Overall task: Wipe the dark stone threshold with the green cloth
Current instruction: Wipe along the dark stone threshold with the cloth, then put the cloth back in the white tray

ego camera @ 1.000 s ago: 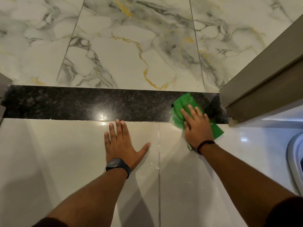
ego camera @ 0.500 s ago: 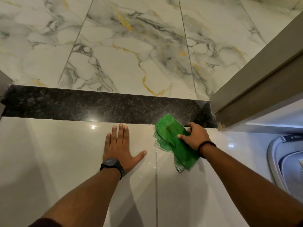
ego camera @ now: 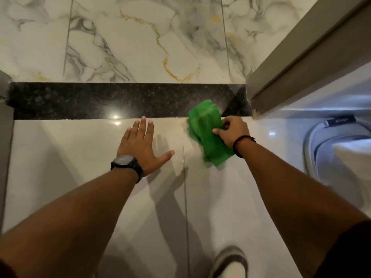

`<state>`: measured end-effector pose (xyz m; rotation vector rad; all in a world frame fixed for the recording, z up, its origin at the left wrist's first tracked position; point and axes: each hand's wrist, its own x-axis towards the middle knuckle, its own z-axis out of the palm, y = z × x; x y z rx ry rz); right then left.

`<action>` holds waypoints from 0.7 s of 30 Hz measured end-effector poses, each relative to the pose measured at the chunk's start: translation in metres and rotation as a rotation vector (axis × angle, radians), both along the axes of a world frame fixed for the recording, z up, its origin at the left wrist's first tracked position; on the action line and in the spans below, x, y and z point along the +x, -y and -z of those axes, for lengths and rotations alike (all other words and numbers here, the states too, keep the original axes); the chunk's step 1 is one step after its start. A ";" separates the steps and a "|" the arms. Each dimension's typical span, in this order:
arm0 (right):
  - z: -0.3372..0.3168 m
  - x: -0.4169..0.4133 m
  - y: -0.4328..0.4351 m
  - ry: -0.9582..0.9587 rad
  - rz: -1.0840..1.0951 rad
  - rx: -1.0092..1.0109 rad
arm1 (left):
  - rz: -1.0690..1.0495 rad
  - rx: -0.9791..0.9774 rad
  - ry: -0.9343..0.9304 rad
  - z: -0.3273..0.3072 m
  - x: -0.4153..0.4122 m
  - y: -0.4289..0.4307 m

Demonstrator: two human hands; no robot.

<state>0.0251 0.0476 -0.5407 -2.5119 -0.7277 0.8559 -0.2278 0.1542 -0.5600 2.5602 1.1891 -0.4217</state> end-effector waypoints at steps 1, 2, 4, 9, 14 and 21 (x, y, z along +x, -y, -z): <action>-0.018 0.000 0.010 -0.008 0.052 0.046 | 0.006 -0.012 0.010 -0.021 0.003 0.007; -0.040 0.001 0.021 -0.019 0.103 0.089 | 0.006 -0.025 0.024 -0.043 0.008 0.015; -0.088 0.006 0.043 -0.045 0.190 0.159 | 0.006 -0.040 0.058 -0.089 0.022 0.033; -0.239 0.055 0.112 -0.046 0.373 0.254 | 0.132 -0.107 0.164 -0.226 0.102 0.091; -0.367 0.126 0.194 0.055 0.505 0.339 | 0.305 -0.162 0.367 -0.347 0.214 0.153; -0.384 0.202 0.277 0.068 0.610 0.208 | 0.423 -0.188 0.389 -0.380 0.311 0.228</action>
